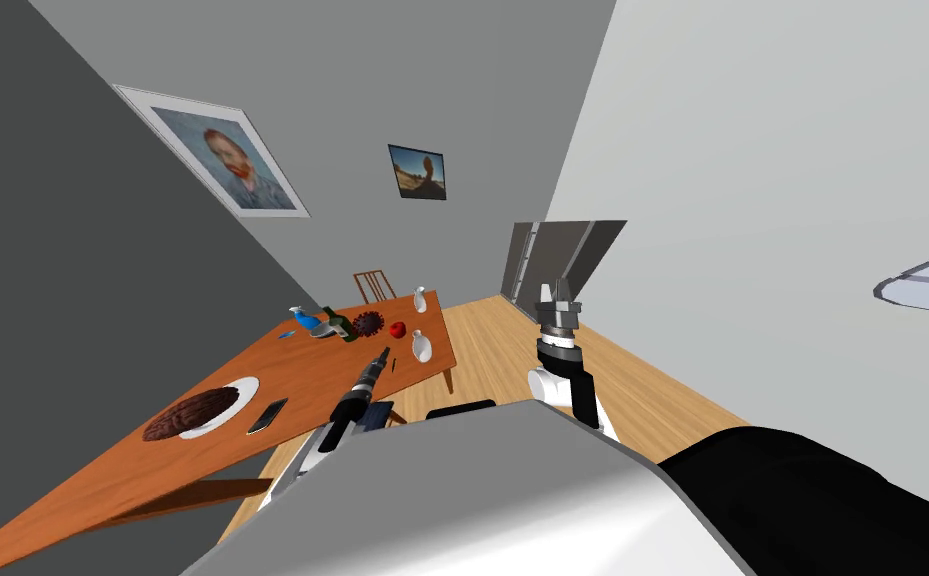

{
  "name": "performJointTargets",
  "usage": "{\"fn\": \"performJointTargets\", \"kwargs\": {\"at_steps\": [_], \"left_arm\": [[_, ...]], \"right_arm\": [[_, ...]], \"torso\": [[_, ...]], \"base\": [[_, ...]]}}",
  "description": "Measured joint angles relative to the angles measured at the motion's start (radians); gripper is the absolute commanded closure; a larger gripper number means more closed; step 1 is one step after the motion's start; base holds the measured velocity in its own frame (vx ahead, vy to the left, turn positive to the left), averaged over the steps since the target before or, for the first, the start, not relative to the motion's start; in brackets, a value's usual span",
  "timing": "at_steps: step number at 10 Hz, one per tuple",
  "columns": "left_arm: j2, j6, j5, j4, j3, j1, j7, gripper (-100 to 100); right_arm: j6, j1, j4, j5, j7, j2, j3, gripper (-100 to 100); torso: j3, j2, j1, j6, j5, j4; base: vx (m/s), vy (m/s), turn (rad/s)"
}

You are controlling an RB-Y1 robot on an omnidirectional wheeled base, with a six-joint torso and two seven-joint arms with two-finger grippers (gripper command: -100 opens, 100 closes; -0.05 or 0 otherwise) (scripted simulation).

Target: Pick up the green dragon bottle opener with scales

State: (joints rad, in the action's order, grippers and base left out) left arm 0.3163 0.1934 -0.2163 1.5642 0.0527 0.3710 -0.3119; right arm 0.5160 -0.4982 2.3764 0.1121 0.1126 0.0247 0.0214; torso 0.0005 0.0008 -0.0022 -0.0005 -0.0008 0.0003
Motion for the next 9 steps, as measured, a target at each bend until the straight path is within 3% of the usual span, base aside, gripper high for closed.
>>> {"fn": "performJointTargets", "kwargs": {"at_steps": [5,9], "left_arm": [[0.015,-0.018,-0.014,-0.135,0.001,-0.031,-0.034,-100],[0.052,-0.044,-0.022,-0.252,-0.001,-0.054,-0.057,-100]], "right_arm": [[0.000,0.000,0.000,0.000,0.000,0.000,0.000,0],[0.000,0.000,0.000,0.000,0.000,0.000,0.000,0]], "torso": [[0.000,0.000,0.000,0.000,0.000,0.000],[0.000,0.000,0.001,0.000,0.000,0.000]], "base": [[0.004,-0.025,-0.104],[0.007,-0.035,-0.180]]}}
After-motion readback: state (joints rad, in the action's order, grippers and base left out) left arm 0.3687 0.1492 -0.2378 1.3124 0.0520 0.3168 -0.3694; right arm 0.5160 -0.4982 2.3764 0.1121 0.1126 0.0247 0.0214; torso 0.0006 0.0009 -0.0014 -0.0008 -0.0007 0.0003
